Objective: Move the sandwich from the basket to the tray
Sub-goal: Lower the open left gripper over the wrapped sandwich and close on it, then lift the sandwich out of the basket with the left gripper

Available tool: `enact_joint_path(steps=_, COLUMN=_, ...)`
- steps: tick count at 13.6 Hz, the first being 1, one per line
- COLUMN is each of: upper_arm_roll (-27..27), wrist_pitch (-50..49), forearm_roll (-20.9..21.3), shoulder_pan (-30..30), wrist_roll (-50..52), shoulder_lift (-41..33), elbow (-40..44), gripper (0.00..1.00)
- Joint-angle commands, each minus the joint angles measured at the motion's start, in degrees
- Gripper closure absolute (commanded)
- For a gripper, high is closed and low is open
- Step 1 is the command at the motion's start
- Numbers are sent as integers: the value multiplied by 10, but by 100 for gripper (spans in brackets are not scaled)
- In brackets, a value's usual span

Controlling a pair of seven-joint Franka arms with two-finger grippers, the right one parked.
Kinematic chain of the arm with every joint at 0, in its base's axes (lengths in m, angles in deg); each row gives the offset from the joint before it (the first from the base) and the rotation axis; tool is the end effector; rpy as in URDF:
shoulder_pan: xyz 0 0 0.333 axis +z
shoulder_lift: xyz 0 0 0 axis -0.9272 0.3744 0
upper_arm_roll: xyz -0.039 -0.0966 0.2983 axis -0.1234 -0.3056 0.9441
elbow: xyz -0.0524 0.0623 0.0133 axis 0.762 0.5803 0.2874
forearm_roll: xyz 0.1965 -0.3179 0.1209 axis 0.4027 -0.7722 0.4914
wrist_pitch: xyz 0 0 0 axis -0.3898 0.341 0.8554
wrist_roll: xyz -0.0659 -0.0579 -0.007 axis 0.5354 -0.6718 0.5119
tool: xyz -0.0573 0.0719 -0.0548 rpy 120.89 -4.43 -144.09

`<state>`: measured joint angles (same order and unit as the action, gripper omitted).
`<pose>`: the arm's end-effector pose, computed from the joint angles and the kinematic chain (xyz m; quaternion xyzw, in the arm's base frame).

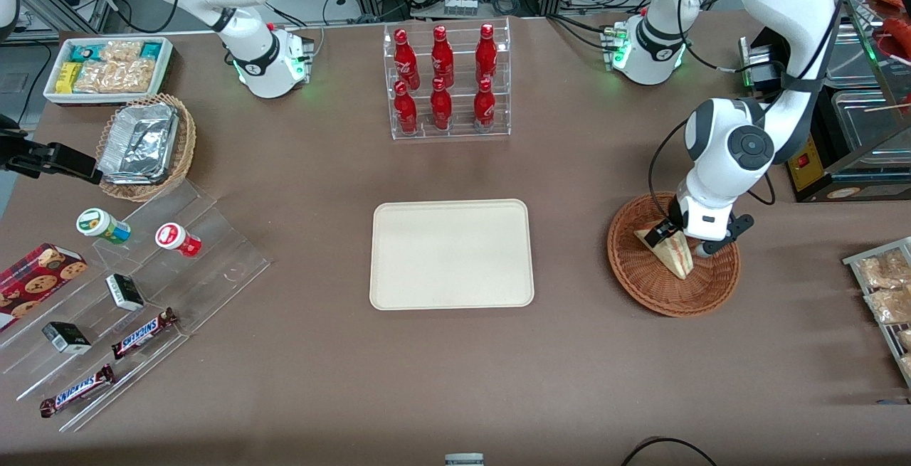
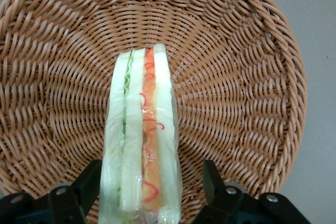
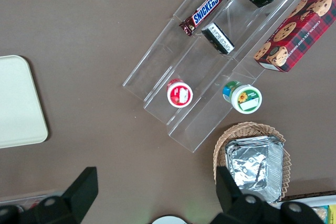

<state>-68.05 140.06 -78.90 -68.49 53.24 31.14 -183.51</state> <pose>0.5189 -0.0730 0.2529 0.9585 0.2832 0.0300 0.0149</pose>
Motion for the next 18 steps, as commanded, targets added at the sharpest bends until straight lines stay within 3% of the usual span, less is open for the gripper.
enact_joint_path(steps=1, upper_arm_roll=1, wrist_pitch=8, forearm_roll=6, shoulder_pan=0, wrist_roll=9, shoulder_lift=3, elbow=2, gripper=51)
enact_joint_path(steps=3, upper_arm_roll=1, wrist_pitch=7, forearm_roll=7, shoulder_pan=0, wrist_roll=7, shoulder_lift=0, elbow=3, gripper=68)
enact_joint_path(steps=4, upper_arm_roll=1, wrist_pitch=5, forearm_roll=8, shoulder_pan=0, wrist_roll=5, shoulder_lift=-4, elbow=3, gripper=70)
enact_joint_path(steps=7, upper_arm_roll=-1, wrist_pitch=-55, forearm_roll=9, shoulder_pan=0, wrist_roll=-1, shoulder_lift=-55, elbow=8, gripper=70)
enact_joint_path(steps=11, upper_arm_roll=-14, wrist_pitch=-297, forearm_roll=16, shoulder_pan=-17, wrist_roll=-10, shoulder_lift=-106, elbow=125, gripper=70)
enact_joint_path(steps=14, upper_arm_roll=-33, wrist_pitch=-384, forearm_roll=9, shoulder_pan=-76, wrist_roll=4, shoulder_lift=-93, elbow=203, gripper=70)
enact_joint_path(steps=18, upper_arm_roll=-36, wrist_pitch=-391, forearm_roll=-9, shoulder_pan=-207, wrist_roll=20, shoulder_lift=-30, elbow=287, gripper=70)
